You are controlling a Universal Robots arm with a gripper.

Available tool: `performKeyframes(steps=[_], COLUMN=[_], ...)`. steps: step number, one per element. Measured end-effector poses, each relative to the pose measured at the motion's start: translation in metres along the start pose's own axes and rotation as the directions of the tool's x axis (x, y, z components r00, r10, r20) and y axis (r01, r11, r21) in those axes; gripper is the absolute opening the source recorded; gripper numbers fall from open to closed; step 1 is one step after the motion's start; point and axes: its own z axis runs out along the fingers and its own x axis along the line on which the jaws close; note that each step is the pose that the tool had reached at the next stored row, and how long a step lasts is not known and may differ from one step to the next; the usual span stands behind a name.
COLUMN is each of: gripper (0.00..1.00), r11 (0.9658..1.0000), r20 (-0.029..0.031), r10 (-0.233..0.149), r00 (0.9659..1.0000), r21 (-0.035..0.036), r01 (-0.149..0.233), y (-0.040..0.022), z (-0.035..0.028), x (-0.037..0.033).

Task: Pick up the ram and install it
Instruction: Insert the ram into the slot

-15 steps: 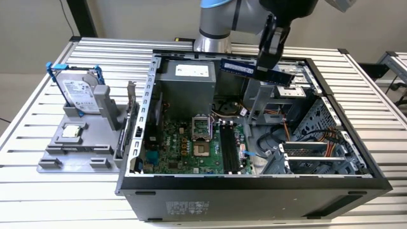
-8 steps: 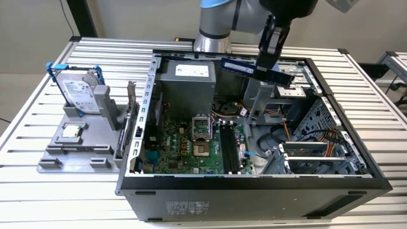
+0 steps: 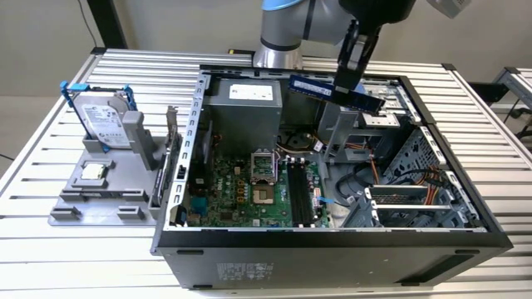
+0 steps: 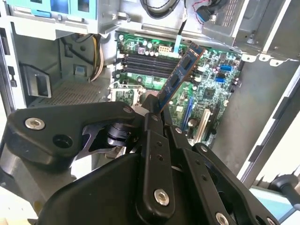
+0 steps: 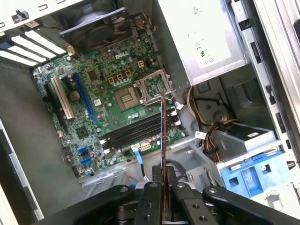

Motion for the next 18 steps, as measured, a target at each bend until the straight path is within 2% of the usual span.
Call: performKeyframes(steps=[9, 18], gripper=[0.00, 0.00], r11=[0.9993, 0.9965], r20=[0.0004, 0.0011], r10=[0.038, 0.083], r00=[0.9993, 0.9965], r21=[0.0005, 0.0010], r01=[-0.038, -0.083], y=[0.0000, 0.0001], z=[0.0000, 0.0000], x=[0.0000, 0.0000])
